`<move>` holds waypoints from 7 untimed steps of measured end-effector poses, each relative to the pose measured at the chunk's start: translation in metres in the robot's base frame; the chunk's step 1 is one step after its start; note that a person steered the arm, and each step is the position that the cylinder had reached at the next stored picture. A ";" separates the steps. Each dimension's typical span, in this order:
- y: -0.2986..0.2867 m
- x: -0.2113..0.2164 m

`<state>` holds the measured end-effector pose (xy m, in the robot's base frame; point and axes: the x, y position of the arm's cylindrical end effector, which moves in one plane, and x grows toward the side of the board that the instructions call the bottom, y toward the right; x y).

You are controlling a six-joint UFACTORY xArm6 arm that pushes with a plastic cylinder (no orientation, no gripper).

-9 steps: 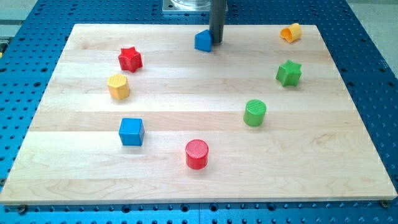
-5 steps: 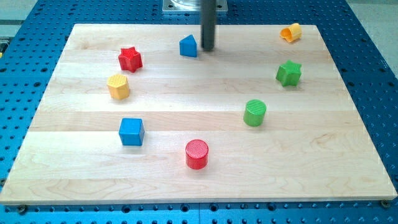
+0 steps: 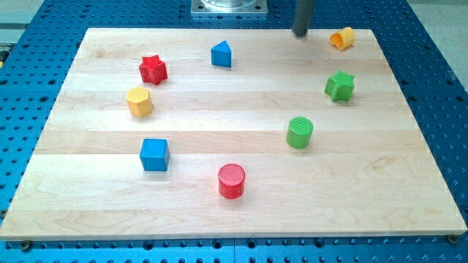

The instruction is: Move the yellow heart diagonally top left to the green star

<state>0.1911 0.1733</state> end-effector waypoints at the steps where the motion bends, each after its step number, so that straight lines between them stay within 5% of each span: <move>1: 0.064 0.000; 3: 0.081 0.041; 5: -0.007 0.076; 7: -0.015 0.053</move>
